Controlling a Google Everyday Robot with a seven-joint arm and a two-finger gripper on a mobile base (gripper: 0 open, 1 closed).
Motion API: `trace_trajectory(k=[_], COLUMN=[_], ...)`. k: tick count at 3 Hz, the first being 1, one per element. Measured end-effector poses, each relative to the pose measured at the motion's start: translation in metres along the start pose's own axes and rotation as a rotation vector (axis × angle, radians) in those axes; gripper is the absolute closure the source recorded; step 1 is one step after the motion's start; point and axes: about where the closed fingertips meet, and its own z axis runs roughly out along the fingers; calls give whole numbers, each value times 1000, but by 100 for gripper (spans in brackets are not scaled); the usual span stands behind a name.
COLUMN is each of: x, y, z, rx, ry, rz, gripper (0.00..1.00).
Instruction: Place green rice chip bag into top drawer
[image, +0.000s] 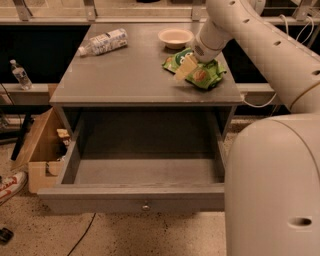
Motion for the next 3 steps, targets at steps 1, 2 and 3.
trace_trajectory(k=[1, 2, 3], x=[1, -9, -17], y=[0, 1, 10], z=[-1, -41, -88], rx=[-7, -28, -74], ry=[-15, -128, -238], rz=[-2, -29, -76], gripper=[39, 68, 93])
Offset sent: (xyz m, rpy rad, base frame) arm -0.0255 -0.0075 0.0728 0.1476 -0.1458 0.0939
